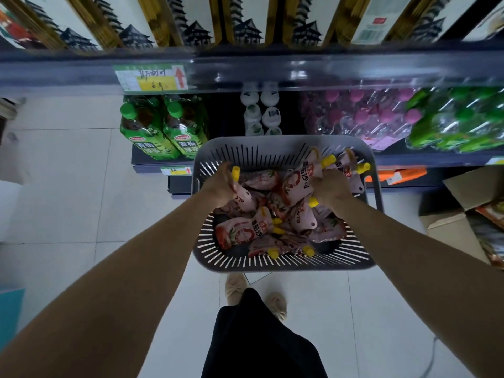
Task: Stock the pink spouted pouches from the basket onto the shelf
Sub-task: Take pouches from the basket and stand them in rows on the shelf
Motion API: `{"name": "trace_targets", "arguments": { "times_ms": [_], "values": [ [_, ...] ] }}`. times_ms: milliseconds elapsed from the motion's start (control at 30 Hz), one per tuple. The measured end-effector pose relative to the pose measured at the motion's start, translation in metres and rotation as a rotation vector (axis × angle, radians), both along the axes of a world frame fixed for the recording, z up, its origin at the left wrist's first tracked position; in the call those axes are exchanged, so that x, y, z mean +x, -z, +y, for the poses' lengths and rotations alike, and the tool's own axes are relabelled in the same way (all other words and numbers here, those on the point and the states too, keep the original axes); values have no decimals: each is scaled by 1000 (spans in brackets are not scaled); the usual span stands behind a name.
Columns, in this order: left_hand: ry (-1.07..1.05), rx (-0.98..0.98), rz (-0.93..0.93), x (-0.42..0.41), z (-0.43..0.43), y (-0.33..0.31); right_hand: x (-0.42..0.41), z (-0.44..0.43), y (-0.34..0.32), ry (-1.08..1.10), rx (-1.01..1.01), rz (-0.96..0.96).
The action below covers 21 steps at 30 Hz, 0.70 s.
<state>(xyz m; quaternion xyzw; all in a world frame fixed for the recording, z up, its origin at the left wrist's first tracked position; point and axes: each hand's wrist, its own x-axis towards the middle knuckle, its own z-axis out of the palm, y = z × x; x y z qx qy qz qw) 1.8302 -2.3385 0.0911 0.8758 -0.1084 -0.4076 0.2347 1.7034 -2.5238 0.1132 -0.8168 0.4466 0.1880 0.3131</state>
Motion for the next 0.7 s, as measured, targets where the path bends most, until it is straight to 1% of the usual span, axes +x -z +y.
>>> {"name": "trace_targets", "arguments": {
  "times_ms": [67,100,167,233,300,400,500,600,700],
  "values": [
    [53,56,-125,0,2,6,-2,-1,-3,15,7,-43],
    [119,85,-192,-1,3,7,-3,-1,-6,39,13,-74],
    [211,85,-255,-4,3,5,-4,-2,-12,65,2,-141],
    [160,30,-194,-10,0,-2,-5,-5,-19,102,5,-242],
    [110,9,-186,-15,-5,-16,-7,-5,-29,172,58,-330],
    [108,9,-194,-14,-13,-44,-10,-2,-53,314,214,-450],
    [50,-18,-99,-6,-15,-86,-10,1,-86,434,345,-607],
    [30,-89,-70,-3,-15,-135,-10,4,-128,486,387,-736],
    [60,-110,-78,-8,-15,-190,-15,7,-172,487,359,-830]
  ]
}}
